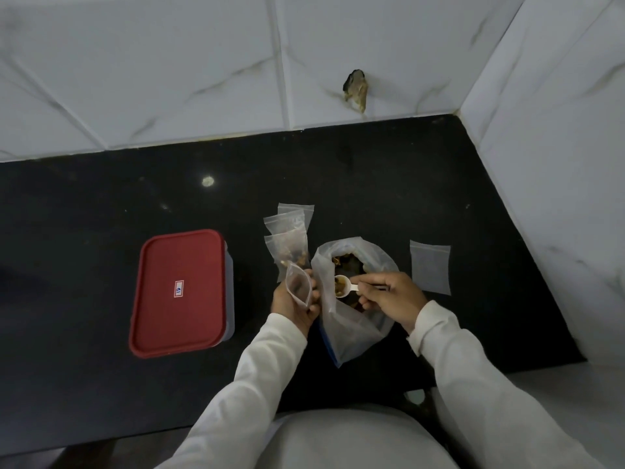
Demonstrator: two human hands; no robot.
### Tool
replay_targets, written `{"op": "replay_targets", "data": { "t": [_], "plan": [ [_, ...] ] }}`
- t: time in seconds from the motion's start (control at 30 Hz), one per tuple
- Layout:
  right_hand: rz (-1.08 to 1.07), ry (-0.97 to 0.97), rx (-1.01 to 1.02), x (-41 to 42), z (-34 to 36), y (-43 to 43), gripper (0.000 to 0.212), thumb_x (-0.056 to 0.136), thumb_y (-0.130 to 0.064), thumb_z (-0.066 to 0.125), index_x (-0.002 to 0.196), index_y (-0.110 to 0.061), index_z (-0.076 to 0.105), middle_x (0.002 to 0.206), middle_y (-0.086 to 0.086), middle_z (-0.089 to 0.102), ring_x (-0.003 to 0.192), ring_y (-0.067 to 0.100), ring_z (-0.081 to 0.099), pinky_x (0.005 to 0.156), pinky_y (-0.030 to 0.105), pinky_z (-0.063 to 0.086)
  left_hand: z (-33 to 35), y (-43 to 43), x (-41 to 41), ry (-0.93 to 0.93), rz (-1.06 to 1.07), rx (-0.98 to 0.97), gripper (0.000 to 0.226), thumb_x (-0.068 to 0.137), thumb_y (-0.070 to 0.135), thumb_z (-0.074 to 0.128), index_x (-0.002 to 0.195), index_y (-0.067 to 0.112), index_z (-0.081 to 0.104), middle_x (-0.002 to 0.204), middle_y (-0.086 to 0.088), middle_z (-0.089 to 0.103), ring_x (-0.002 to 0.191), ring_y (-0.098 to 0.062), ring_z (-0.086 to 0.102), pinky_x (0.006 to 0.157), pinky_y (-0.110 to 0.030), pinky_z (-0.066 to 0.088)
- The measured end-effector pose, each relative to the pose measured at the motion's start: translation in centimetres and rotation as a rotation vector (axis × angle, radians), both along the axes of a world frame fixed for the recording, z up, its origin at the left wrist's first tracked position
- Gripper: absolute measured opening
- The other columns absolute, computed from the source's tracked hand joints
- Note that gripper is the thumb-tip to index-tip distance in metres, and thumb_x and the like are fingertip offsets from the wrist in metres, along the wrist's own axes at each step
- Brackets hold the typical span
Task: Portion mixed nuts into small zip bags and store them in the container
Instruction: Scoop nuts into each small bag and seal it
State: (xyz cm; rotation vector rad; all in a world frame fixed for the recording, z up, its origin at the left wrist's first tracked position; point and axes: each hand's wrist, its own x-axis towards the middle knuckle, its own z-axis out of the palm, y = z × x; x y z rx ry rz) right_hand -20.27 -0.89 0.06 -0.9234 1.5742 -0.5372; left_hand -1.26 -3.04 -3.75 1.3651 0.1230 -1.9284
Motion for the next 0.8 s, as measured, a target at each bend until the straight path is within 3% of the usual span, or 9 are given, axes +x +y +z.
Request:
{"op": "replay_targets", "data": {
  "t": [0.13, 0.23, 0.27, 0.37, 0.43, 0.53, 0.7, 0.8],
  "plan": [
    [-0.094, -0.036, -0.032, -0.7, 1.6, 1.0, 0.022, 0.094, -0.008, 0.059, 0.108, -0.016, 0.073, 0.084, 0.007, 0.070, 0.074, 0.012, 0.065, 0.076, 0.023, 0.057, 0.7, 0.0, 0.3, -0.026, 0.000, 0.053, 0.027, 0.095, 0.037, 0.053, 0.095, 0.014, 0.067, 0.073, -0.004, 0.063, 0.057, -0.015, 0.058, 0.042, -0.021, 0.046],
    [-0.119, -0.039, -0.103, -1.2, 3.6, 1.7, 0.021, 0.094, -0.010, 0.059, 0.107, -0.021, 0.073, 0.081, 0.004, 0.070, 0.076, 0.013, 0.065, 0.074, 0.023, 0.055, 1.0, -0.3, 0.7, -0.098, -0.002, 0.082, 0.042, 0.092, 0.042, 0.058, 0.123, 0.014, 0.063, 0.101, -0.007, 0.068, 0.101, -0.019, 0.065, 0.070, -0.026, 0.055],
    [-0.127, -0.047, -0.127, -1.1, 4.4, 1.8, 0.021, 0.094, -0.011, 0.059, 0.106, -0.022, 0.073, 0.082, 0.003, 0.070, 0.078, 0.013, 0.066, 0.074, 0.024, 0.054, 1.4, -0.3, 0.6, -0.115, 0.002, 0.086, 0.041, 0.092, 0.042, 0.059, 0.124, 0.016, 0.063, 0.110, -0.009, 0.068, 0.108, -0.021, 0.063, 0.072, -0.028, 0.054],
    [-0.150, -0.089, -0.197, -0.2, 6.8, 2.1, 0.021, 0.092, -0.013, 0.061, 0.104, -0.026, 0.072, 0.082, 0.000, 0.072, 0.078, 0.009, 0.067, 0.072, 0.022, 0.055, 2.1, -0.4, 0.5, -0.182, 0.045, 0.034, 0.027, 0.094, 0.036, 0.058, 0.113, 0.017, 0.065, 0.105, -0.016, 0.067, 0.086, -0.023, 0.063, 0.079, -0.042, 0.055],
    [-0.146, -0.109, -0.243, 1.0, 8.0, 2.3, 0.020, 0.091, -0.015, 0.062, 0.103, -0.027, 0.073, 0.081, -0.001, 0.072, 0.076, 0.008, 0.067, 0.071, 0.022, 0.056, 2.4, -0.3, 0.6, -0.193, 0.060, 0.014, 0.019, 0.094, 0.034, 0.060, 0.101, 0.018, 0.066, 0.100, -0.016, 0.066, 0.083, -0.025, 0.062, 0.085, -0.044, 0.053],
    [-0.092, -0.117, -0.288, 2.7, 8.9, 2.7, 0.020, 0.092, -0.016, 0.062, 0.104, -0.026, 0.073, 0.079, 0.001, 0.073, 0.074, 0.010, 0.067, 0.070, 0.020, 0.055, 2.6, -0.3, 0.9, -0.159, 0.057, 0.067, 0.017, 0.092, 0.035, 0.062, 0.089, 0.019, 0.064, 0.095, -0.010, 0.065, 0.087, -0.027, 0.062, 0.072, -0.039, 0.053],
    [-0.011, -0.042, -0.393, 4.4, 8.9, 2.9, 0.020, 0.093, -0.016, 0.060, 0.108, -0.021, 0.072, 0.074, -0.002, 0.072, 0.069, 0.006, 0.066, 0.067, 0.014, 0.051, 2.6, 0.0, 1.0, -0.177, 0.041, 0.061, 0.019, 0.092, 0.037, 0.062, 0.099, 0.021, 0.066, 0.102, -0.010, 0.067, 0.092, -0.028, 0.063, 0.067, -0.037, 0.052],
    [0.061, 0.138, -0.563, 5.0, 8.6, 3.0, 0.019, 0.093, -0.017, 0.061, 0.109, -0.020, 0.072, 0.077, -0.006, 0.070, 0.071, 0.005, 0.068, 0.066, 0.016, 0.054, 2.7, 0.2, 1.0, -0.165, 0.063, 0.040, 0.030, 0.091, 0.038, 0.063, 0.115, 0.020, 0.066, 0.111, -0.010, 0.067, 0.098, -0.030, 0.063, 0.073, -0.040, 0.056]
  ]
}}
